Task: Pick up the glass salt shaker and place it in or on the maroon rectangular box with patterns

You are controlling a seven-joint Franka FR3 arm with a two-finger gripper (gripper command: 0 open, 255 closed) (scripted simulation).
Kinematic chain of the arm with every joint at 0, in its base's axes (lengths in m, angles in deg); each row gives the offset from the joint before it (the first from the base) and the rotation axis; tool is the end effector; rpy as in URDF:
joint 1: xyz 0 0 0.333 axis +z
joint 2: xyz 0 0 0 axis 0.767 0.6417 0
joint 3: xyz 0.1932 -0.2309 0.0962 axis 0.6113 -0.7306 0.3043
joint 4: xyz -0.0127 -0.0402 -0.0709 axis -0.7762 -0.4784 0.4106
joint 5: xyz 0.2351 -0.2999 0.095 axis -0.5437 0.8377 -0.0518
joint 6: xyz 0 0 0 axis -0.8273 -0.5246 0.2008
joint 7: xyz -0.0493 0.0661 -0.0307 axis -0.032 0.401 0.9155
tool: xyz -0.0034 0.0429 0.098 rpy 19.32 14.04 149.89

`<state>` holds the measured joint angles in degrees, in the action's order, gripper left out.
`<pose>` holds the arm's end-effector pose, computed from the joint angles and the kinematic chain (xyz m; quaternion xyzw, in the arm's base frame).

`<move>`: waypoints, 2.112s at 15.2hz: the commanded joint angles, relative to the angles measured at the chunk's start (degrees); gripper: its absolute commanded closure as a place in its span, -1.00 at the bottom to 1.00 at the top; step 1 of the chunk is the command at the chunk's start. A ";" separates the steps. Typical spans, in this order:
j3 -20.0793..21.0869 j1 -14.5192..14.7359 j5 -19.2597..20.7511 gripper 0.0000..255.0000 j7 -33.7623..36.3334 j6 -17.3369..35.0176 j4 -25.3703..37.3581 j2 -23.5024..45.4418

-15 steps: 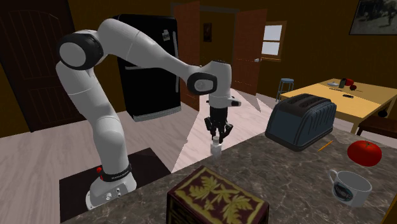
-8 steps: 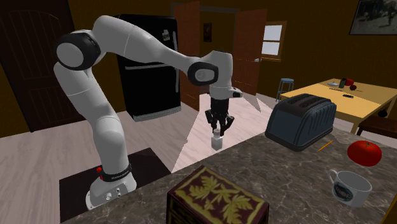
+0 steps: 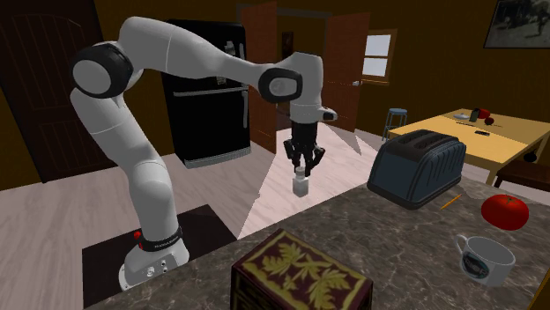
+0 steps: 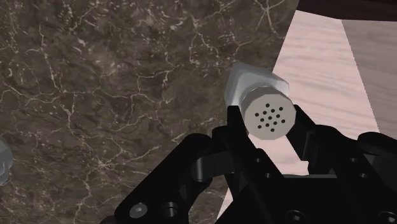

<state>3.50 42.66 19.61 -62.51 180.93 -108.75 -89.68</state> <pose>0.3986 -0.2490 0.5053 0.9933 0.1152 0.0000 0.0012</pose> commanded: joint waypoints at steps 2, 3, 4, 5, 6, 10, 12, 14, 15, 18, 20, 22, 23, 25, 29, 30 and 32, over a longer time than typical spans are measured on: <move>0.31 0.14 -0.10 1.00 0.18 -2.20 1.99 -0.18; 0.37 0.16 -0.12 1.00 0.18 -2.98 2.69 -0.26; 0.44 0.19 -0.14 1.00 0.17 -3.75 3.40 -0.32; 0.50 0.21 -0.17 1.00 0.17 -4.52 4.13 -0.36; 0.56 0.24 -0.20 1.00 0.16 -5.29 4.87 -0.40; 0.78 0.34 -0.33 1.00 0.10 -8.37 7.94 -0.40; 0.87 0.40 -0.42 1.00 0.05 -9.90 9.55 -0.32; 0.95 0.46 -0.51 1.00 -0.01 -11.44 11.21 -0.19; 0.99 0.49 -0.56 1.00 -0.05 -12.18 12.03 -0.11; -1.40 -1.08 0.57 1.00 -3.77 -13.10 12.05 -1.35; -3.08 -2.08 1.28 1.00 -6.35 -13.71 12.39 -1.89; -4.84 -3.05 1.93 1.00 -9.01 -14.32 12.97 -2.18; -5.74 -3.53 2.22 1.00 -10.37 -14.61 13.36 -2.23; -7.63 -4.42 2.72 1.00 -13.17 -15.19 14.33 -2.13; -11.72 -6.00 3.34 1.00 -19.06 -16.27 17.03 -1.09; -12.82 -6.36 3.38 1.00 -20.60 -16.53 17.86 -0.65; -15.11 -7.04 3.28 1.00 -23.80 -17.02 19.73 0.50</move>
<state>-10.63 35.88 22.99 -84.81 164.28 -90.10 -89.80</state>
